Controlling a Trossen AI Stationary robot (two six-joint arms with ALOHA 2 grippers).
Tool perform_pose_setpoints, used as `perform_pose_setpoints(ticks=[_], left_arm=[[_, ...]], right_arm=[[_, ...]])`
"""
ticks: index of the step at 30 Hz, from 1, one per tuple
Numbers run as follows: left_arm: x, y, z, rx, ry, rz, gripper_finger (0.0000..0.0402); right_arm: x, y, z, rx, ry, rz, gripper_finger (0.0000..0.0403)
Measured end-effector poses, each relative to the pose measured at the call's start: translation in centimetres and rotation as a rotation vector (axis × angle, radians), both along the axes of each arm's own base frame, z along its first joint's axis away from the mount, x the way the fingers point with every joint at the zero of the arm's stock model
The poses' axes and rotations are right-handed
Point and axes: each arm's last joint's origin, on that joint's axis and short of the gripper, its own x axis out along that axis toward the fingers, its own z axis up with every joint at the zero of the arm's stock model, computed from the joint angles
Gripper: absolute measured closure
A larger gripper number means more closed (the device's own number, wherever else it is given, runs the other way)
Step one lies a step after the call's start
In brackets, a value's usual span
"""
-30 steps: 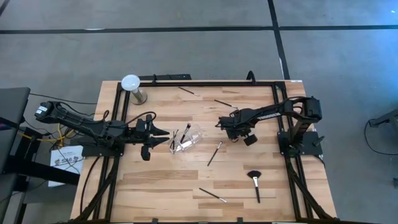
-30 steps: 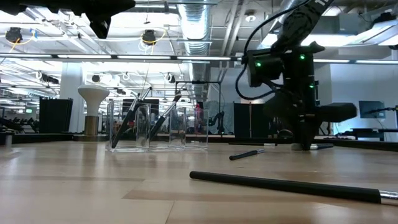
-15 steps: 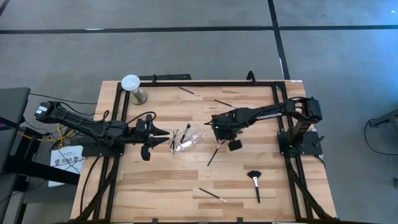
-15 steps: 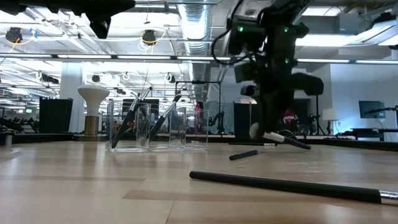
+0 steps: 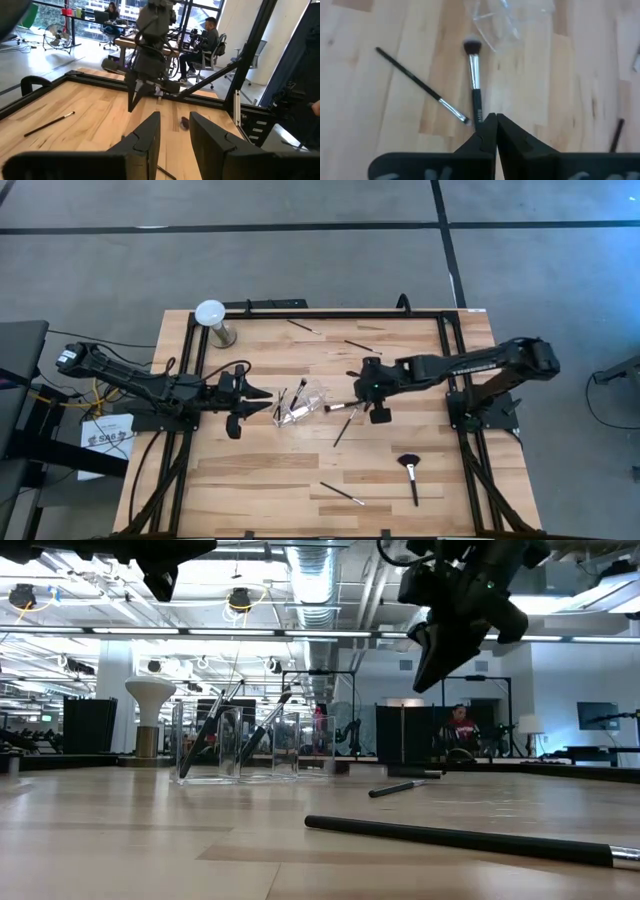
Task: Put items in baskets/containers
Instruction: Put the powder brush into the middle section of the transparent organizer
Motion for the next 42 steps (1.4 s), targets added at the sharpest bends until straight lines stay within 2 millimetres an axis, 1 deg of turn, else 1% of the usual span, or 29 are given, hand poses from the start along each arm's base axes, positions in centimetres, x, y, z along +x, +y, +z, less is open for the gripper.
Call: perform_pose_setpoints(ticks=[2,5,9,11,13,16,18,21,23,24,26,28,30,32,34,36,42], left_arm=[[0.0,0.0,0.0,-0.001,-0.003,0.0,0.0302],[0.0,0.0,0.0,-0.003,-0.005,0.0,0.0302],[0.0,0.0,0.1,-0.006,-0.006,-0.001,0.0302],[0.0,0.0,0.1,-0.006,-0.006,0.0,0.0302],[0.0,-0.1,0.0,-0.005,-0.003,-0.002,0.0302],[0.1,-0.1,-0.1,-0.003,0.002,-0.003,0.0302],[0.2,-0.1,-0.1,-0.003,0.003,-0.003,0.0302],[0.2,-0.1,-0.2,-0.002,0.007,-0.003,0.0302],[0.2,-0.2,-0.2,-0.001,0.008,-0.004,0.0302],[0.2,-0.2,-0.2,-0.002,0.007,-0.005,0.0302],[0.2,-0.2,-0.2,-0.002,0.007,-0.005,0.0302],[0.3,-0.2,-0.2,-0.003,0.005,-0.005,0.0302],[0.3,-0.2,-0.3,-0.003,0.011,-0.005,0.0302],[0.5,-0.3,-0.4,-0.01,0.012,-0.006,0.0302],[0.6,-0.3,-0.6,-0.009,0.028,-0.004,0.0302],[0.9,-0.4,-0.6,-0.019,0.022,-0.005,0.0302],[1.0,-0.4,-0.9,-0.02,0.031,-0.005,0.0302]], right_arm=[[0.0,0.1,-0.2,-0.003,-0.014,-0.032,0.0396],[0.9,0.1,-1.0,0.011,-0.025,-0.035,0.0387],[2.6,0.3,-3.3,0.014,-0.008,-0.028,0.0361],[3.2,0.6,-4.7,0.012,0.047,-0.021,0.0344],[3.9,0.6,-5.7,0.007,0.081,-0.023,0.0328],[4.8,0.5,-6.2,0.004,0.096,-0.057,0.0311],[5.3,0.4,-6.1,0.011,0.09,-0.072,0.0304],[5.5,0.5,-5.7,0.009,0.079,-0.053,0.03],[5.7,0.7,-6.1,0.017,0.095,-0.03,0.03],[5.5,0.8,-6.2,0.023,0.122,-0.024,0.03],[5.9,0.9,-6.8,0.027,0.135,-0.029,0.03],[5.6,0.9,-7.5,0.029,0.184,-0.039,0.03],[6.3,0.8,-8.0,0.036,0.158,-0.052,0.03],[6.2,0.6,-8.4,0.041,0.181,-0.067,0.03],[6.8,0.5,-8.6,0.049,0.155,-0.065,0.03],[6.8,0.6,-9.0,0.05,0.182,-0.064,0.03],[7.2,0.6,-10.0,0.053,0.214,-0.063,0.03]])
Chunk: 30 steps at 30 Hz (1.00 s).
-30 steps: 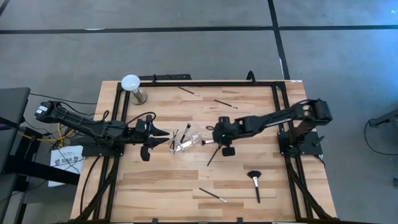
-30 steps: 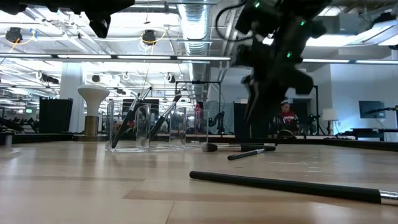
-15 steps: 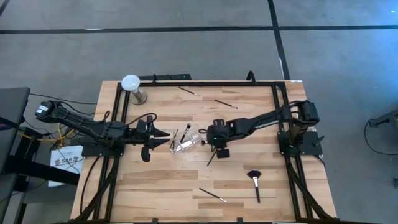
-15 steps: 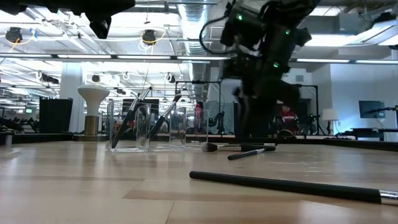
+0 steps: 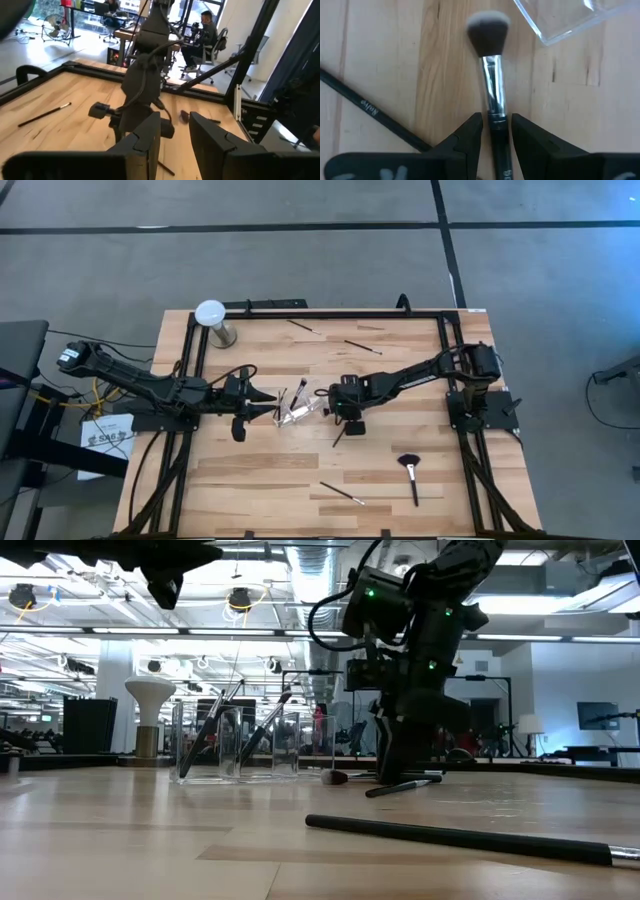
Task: Put items in baskets/containers
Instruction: Put the powder brush into the middle section of the transparent organizer
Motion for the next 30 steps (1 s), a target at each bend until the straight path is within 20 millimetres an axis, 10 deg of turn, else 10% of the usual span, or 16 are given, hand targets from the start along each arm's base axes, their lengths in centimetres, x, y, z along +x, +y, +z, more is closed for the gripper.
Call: perform_pose_setpoints(ticks=[30], left_arm=[[0.0,0.0,0.1,-0.001,-0.011,0.0,0.0302]], right_arm=[[-1.2,0.9,1.1,0.064,0.037,-0.032,0.0376]])
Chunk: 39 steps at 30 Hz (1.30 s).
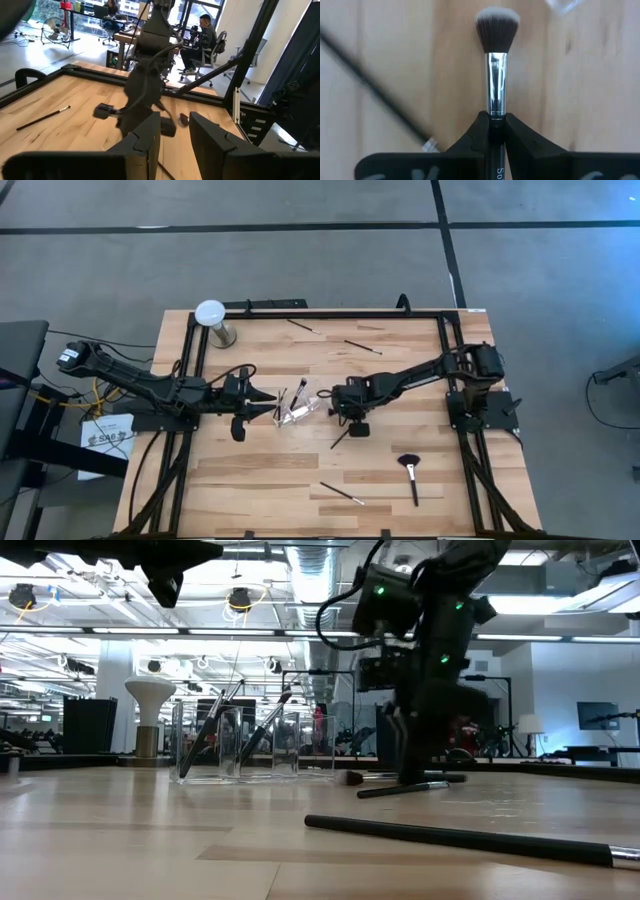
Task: Put items in baskets/containers
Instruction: Put the powder brush into the middle section of the transparent organizer
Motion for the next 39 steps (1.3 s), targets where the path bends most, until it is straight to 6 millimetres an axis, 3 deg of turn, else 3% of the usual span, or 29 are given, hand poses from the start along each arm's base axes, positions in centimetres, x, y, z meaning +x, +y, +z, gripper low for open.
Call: perform_pose_setpoints(ticks=[8,12,18,24,33,39], left_arm=[[0.0,0.0,0.0,0.001,0.002,0.0,0.0302],[0.0,0.0,0.0,0.001,0.003,-0.004,0.0302],[0.1,-0.2,0.1,0.072,-0.011,-0.066,0.0302],[1.7,-1.1,0.2,0.118,-0.137,-0.082,0.0287],[5.1,-1.8,-2.0,0.14,-0.24,-0.018,0.0227],[6.4,-2.2,-3.4,0.186,-0.231,-0.02,0.0186]], right_arm=[[-1.0,1.7,4.4,-0.044,-0.169,-0.011,0.0376],[-1.6,2.8,7.2,-0.007,-0.411,-0.015,0.0376],[-3.1,3.6,9.5,0.054,-0.852,-0.017,0.0376],[-3.8,3.6,9.4,0.096,-1.234,-0.007,0.0376],[-2.2,4.4,7.0,0.108,-1.339,0.017,0.0375],[-2.0,5.2,6.6,0.128,-1.408,0.038,0.0376]])
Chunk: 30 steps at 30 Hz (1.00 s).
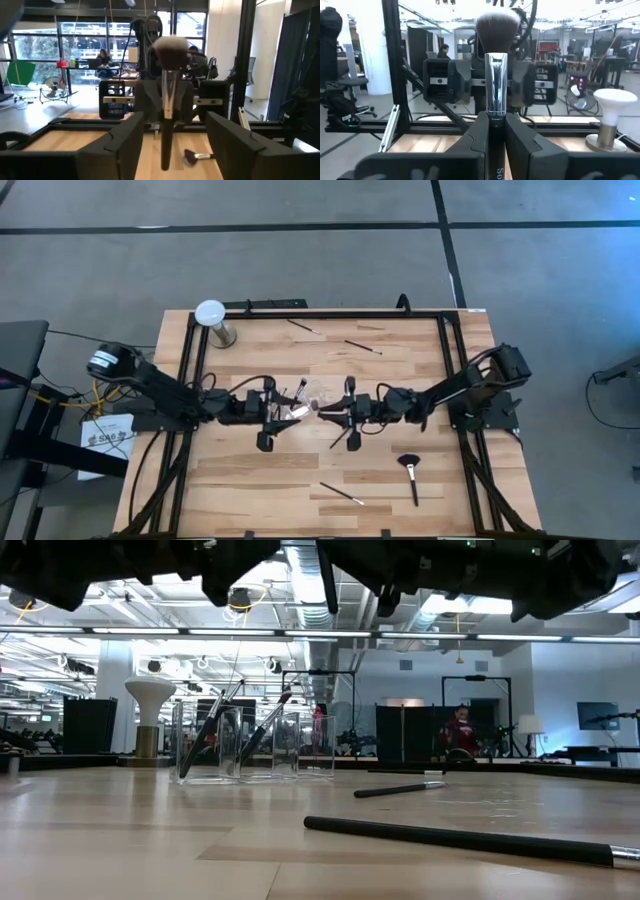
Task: Put items in baskets/containers
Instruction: Put the powder brush into the middle section of the transparent organizer
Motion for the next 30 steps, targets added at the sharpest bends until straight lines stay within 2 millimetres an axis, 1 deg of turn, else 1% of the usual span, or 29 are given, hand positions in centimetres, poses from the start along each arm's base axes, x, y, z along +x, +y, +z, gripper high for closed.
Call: perform_pose_setpoints(ticks=[5,8,11,17,21,28,30], left_arm=[[1.7,-0.8,0.3,0.001,-0.004,-0.012,0.0163],[2.8,-1.3,0.0,0.006,0.011,-0.015,0.016],[3.5,-1.5,-0.5,0.012,0.031,-0.009,0.0163],[3.4,-2.1,0.0,0.002,0.01,-0.014,0.018],[3.3,-2.4,0.3,-0.001,-0.003,-0.029,0.0217],[3.3,-2.4,0.1,0.003,0.008,-0.03,0.0335],[3.4,-2.4,0.1,0.003,0.008,-0.025,0.0356]], right_arm=[[0.6,1.0,-0.7,-0.001,0.008,0.022,0.0373],[1.0,1.6,-1.0,-0.006,0.02,0.035,0.0373],[1.4,2.2,-0.9,-0.009,0.007,0.045,0.0375],[1.5,2.7,-0.9,-0.011,0.015,0.057,0.0371],[1.4,3.0,-0.9,-0.01,0.014,0.064,0.0375],[1.4,2.8,-0.9,-0.008,0.016,0.049,0.0362],[1.5,2.6,-0.9,-0.004,0.017,0.045,0.036]])
